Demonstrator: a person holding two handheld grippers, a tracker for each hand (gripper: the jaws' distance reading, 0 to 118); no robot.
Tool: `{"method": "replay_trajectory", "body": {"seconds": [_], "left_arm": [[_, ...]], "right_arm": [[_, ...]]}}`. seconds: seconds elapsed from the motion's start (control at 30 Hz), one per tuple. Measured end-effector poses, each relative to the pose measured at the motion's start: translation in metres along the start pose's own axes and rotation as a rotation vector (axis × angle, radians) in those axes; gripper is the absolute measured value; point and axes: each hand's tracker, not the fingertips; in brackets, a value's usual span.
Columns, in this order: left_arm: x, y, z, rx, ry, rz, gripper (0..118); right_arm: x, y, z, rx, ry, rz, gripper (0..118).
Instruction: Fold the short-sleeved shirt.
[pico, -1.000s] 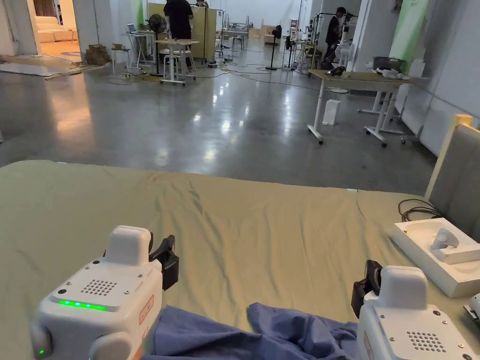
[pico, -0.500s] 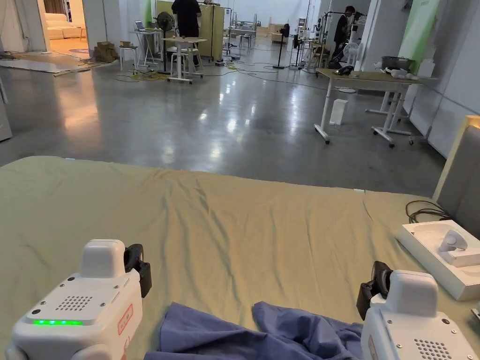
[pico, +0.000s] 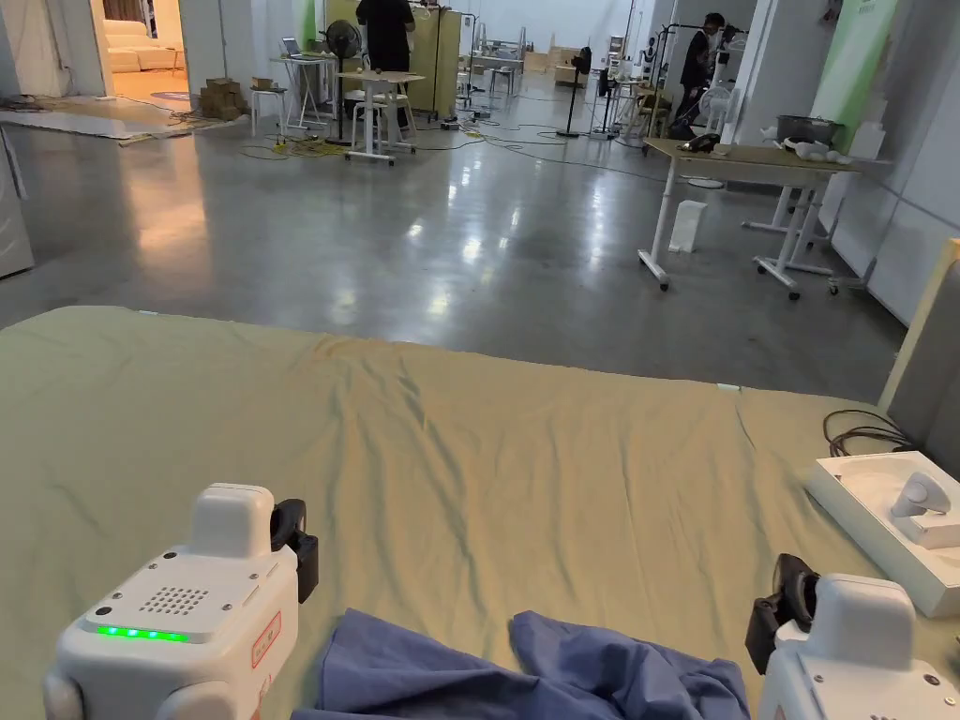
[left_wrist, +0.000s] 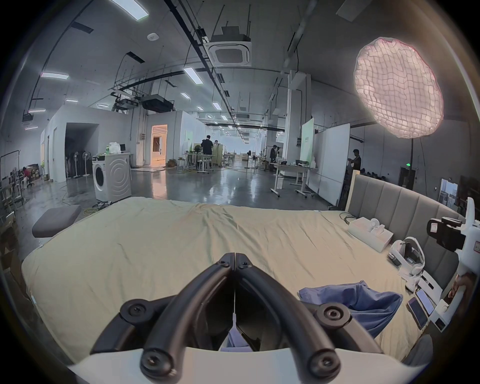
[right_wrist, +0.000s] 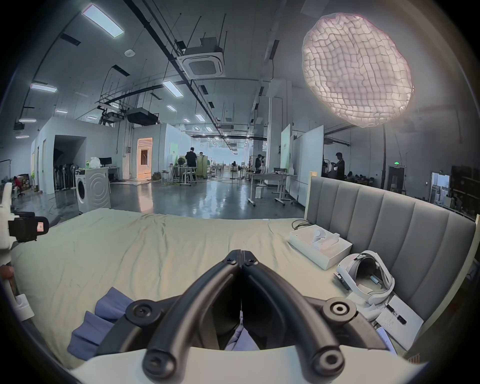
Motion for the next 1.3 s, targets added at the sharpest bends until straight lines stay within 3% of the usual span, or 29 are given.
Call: {"method": "replay_trajectory", "body": {"seconds": [0.07, 0.17, 0.43, 0.47, 0.53, 0.57, 0.6, 0.77, 0.9, 0.93, 1.07, 1.13, 1.23, 1.3], "left_arm": [[-0.004, -0.003, -0.011, -0.019, -0.009, 0.004, 2], [-0.007, -0.007, -0.033, -0.078, -0.018, 0.006, 2], [-0.021, -0.039, -0.145, -0.516, -0.070, 0.084, 4], [-0.022, -0.046, -0.163, -0.574, -0.069, 0.101, 12], [-0.026, -0.061, -0.188, -0.664, -0.073, 0.116, 43], [-0.027, -0.068, -0.201, -0.705, -0.081, 0.119, 53], [-0.027, -0.074, -0.210, -0.740, -0.089, 0.122, 53], [-0.020, -0.104, -0.251, -0.907, -0.026, 0.074, 53], [-0.010, -0.116, -0.255, -0.896, -0.001, 0.013, 52], [-0.004, -0.116, -0.253, -0.879, 0.021, -0.011, 50], [0.022, -0.120, -0.248, -0.864, -0.003, -0.228, 21], [0.025, -0.122, -0.249, -0.867, 0.001, -0.227, 7], [0.007, -0.115, -0.243, -0.846, -0.020, -0.110, 4], [0.000, -0.110, -0.234, -0.821, -0.031, -0.084, 4]], "right_arm": [[0.005, -0.002, -0.004, -0.008, 0.003, -0.002, 0], [0.006, -0.004, -0.015, -0.090, 0.013, 0.056, 0], [0.010, -0.015, -0.036, -0.088, 0.046, 0.036, 0], [0.010, -0.017, -0.040, -0.093, 0.051, 0.034, 0], [0.012, -0.019, -0.048, -0.109, 0.053, 0.038, 0], [0.013, -0.021, -0.051, -0.115, 0.054, 0.044, 0], [0.015, -0.022, -0.053, -0.120, 0.052, 0.048, 0], [0.028, -0.031, -0.065, -0.166, 0.031, 0.045, 0], [0.040, -0.038, -0.066, -0.186, 0.020, 0.053, 0], [0.043, -0.040, -0.067, -0.205, 0.017, 0.060, 0], [0.053, -0.053, -0.074, -0.282, 0.016, 0.050, 0], [0.057, -0.058, -0.079, -0.306, 0.013, 0.033, 0], [0.062, -0.063, -0.095, -0.377, 0.047, -0.003, 1], [0.065, -0.065, -0.111, -0.415, 0.098, -0.026, 9]]}}
